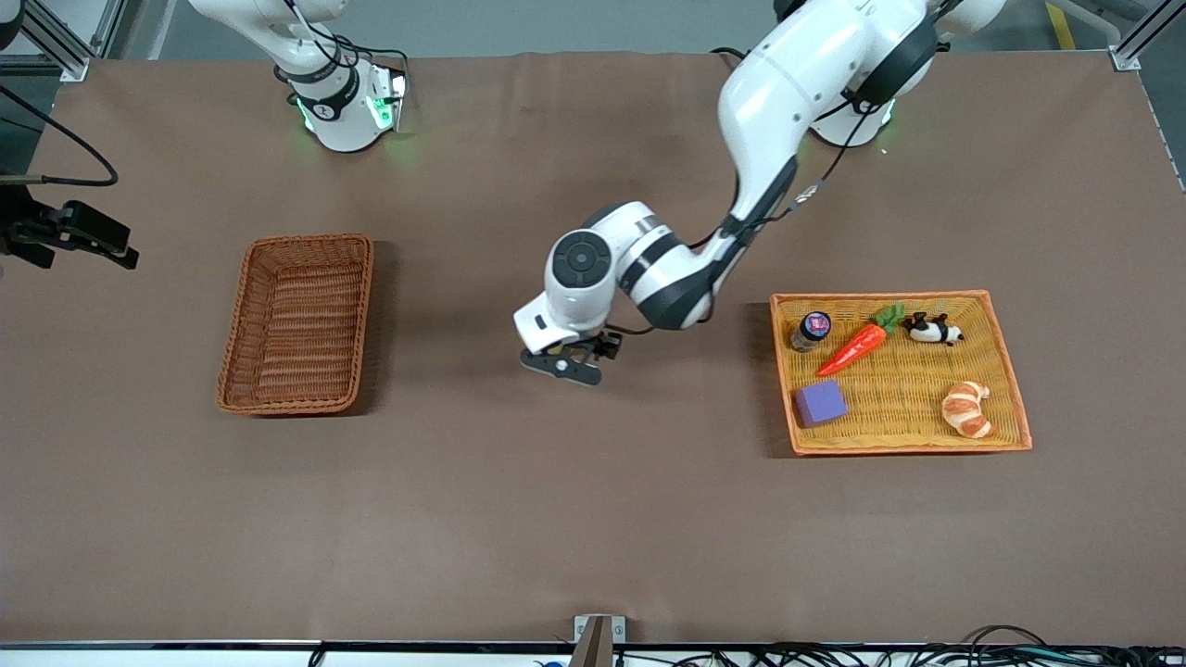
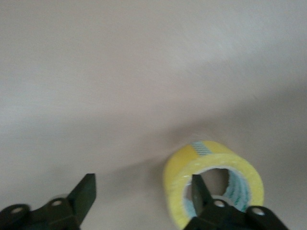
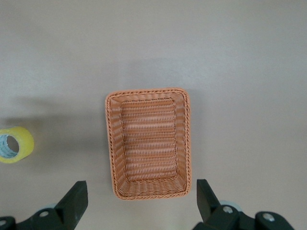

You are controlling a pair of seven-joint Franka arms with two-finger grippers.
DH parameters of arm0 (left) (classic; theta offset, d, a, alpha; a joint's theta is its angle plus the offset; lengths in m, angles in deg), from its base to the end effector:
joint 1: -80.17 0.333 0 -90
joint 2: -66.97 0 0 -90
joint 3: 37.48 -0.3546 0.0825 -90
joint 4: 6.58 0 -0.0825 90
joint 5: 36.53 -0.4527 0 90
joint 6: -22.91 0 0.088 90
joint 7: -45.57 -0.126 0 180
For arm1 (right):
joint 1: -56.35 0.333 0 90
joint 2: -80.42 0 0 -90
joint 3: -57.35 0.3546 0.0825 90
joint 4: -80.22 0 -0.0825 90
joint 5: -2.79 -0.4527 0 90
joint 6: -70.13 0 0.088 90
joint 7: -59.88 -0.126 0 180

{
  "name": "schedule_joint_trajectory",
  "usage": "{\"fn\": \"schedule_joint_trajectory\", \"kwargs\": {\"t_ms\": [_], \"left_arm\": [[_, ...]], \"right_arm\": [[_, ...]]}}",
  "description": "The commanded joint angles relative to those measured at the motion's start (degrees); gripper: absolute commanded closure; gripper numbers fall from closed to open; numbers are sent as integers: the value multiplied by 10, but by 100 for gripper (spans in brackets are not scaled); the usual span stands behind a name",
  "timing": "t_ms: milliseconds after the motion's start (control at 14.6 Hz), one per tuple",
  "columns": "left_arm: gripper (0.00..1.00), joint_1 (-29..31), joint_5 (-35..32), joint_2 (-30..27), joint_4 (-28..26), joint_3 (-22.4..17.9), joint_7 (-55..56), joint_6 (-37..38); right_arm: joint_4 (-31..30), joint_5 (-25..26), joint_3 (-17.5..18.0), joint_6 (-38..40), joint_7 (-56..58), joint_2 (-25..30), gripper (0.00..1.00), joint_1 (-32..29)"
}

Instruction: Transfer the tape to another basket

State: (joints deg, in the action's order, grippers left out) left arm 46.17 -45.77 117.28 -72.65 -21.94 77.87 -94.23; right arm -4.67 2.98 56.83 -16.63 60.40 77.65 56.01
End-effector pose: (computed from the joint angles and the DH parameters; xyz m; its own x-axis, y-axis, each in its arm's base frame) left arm 0.6149 -0.6003 0.2597 0.9630 -0.2696 0.0016 -0.2690 -0.9603 0.0738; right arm 0.6344 -0.0098 0.6567 0.9999 -0.0061 -0.0157 -0.0061 -1.0000 0.0036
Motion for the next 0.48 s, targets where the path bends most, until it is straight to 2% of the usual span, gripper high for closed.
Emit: {"fn": "schedule_joint_trajectory", "kwargs": {"t_ms": [0,137,275,412], "left_arm": [[0,64,-3,-94,-30,7,-35,76],[0,121,11,-145,-37,22,-83,100],[0,176,29,-194,-43,39,-88,140],[0,210,32,-229,-44,39,-86,162]], "right_arm": [[-8,-10,23,10,-13,10,0,26],[-12,-3,59,5,-76,5,0,48],[-26,-3,66,-14,-128,-17,0,92],[-81,-3,67,-72,-169,-25,0,139]]}}
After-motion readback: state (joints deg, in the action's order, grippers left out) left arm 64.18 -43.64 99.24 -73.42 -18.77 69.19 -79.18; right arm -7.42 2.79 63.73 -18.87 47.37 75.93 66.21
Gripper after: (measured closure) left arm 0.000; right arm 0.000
